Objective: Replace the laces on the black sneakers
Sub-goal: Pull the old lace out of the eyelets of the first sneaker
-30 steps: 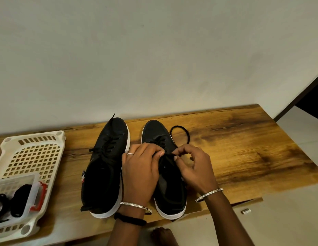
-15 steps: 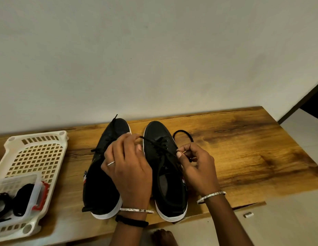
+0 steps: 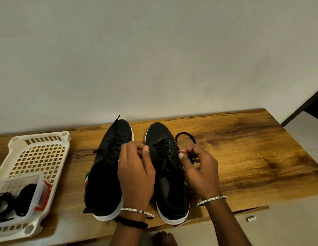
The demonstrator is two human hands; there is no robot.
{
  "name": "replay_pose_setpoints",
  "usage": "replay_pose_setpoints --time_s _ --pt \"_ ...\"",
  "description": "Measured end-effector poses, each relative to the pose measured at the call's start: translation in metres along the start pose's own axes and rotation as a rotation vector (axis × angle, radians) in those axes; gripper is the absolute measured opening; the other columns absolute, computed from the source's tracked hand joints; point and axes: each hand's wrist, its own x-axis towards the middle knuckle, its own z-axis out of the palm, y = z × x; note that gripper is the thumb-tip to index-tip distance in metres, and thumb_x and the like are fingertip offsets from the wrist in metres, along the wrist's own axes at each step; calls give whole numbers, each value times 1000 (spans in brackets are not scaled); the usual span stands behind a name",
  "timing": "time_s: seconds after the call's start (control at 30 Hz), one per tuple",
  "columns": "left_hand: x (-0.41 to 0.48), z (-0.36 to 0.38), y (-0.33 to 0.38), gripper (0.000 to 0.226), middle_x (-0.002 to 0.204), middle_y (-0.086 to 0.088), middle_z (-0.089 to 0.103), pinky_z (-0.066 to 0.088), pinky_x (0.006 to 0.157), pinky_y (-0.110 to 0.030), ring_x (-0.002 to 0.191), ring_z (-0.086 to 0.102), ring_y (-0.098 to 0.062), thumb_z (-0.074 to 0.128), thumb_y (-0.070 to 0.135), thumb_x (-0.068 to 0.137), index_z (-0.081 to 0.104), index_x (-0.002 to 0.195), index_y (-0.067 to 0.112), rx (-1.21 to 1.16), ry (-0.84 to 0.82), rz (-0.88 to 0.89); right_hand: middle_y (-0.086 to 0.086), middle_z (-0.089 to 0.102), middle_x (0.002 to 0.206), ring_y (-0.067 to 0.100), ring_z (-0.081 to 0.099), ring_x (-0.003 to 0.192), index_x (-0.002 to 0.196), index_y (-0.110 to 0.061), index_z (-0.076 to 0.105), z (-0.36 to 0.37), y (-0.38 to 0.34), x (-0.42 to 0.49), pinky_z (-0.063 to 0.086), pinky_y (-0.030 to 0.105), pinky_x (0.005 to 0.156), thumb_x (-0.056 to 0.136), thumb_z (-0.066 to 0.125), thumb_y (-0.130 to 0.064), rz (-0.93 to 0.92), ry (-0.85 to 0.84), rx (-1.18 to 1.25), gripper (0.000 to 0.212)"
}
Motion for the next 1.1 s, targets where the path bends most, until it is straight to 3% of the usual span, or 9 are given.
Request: replay_pose_setpoints --time_s 0.07,0.13,0.27,0.4,0.6,0.73,0.83,0.9,1.1 --pt "1 -1 3 20 111 -1 54 36 77 -18 99 53 -18 62 8 92 58 111 14 18 38 -55 -14 70 83 3 65 86 86 -25 72 0 0 -1 41 4 74 86 73 -8 5 3 -9 18" --pt "0 0 3 29 120 -4 55 41 84 -28 110 48 -21 66 8 88 62 116 17 68 23 12 -16 68 88 3 62 90 89 -29 70 0 -2 -1 43 12 78 84 72 -14 -4 22 -23 15" --pt "-3 1 -1 13 105 9 58 41 80 -35 102 50 -14 64 33 88 70 99 27 79 -114 179 -16 56 102 7 51 99 98 -30 63 -2 -11 -4 43 32 81 72 62 -39 -163 -18 -158 28" --pt "-4 4 -3 19 94 18 59 43 80 -37 93 53 -6 57 42 87 68 100 33 63 -242 203 -21 48 88 2 47 83 95 -32 54 7 -13 -11 40 34 73 75 58 -41 -250 -115 -385 22" --pt "-3 2 -3 25 95 21 60 44 82 -33 88 54 6 56 45 86 68 106 35 22 -283 192 -14 63 68 4 61 62 79 -23 65 8 -8 -10 50 23 55 81 76 -32 -116 -2 -197 15" --pt "-5 1 3 26 97 21 60 41 83 -31 88 57 4 55 48 84 65 106 36 98 -298 210 -4 67 63 8 63 61 68 -18 70 8 -10 -8 52 26 59 79 83 -12 106 13 88 18" --pt "-9 4 8 20 95 17 61 43 80 -32 85 61 -8 56 45 84 61 101 35 197 -277 247 1 68 64 21 66 67 65 -18 72 7 -8 -5 55 38 65 78 83 -7 231 -5 239 20" --pt "-11 7 10 17 93 15 60 45 76 -34 85 61 -11 62 41 83 58 98 34 228 -270 247 5 68 65 26 67 67 66 -19 74 7 -8 -5 56 42 65 78 82 -5 260 -14 272 20" --pt "-13 16 14 9 84 14 56 47 63 -33 77 56 -11 60 34 90 51 89 34 156 -220 145 0 68 62 14 62 55 66 -20 74 4 -10 -7 50 32 54 81 78 -8 216 -9 195 19"
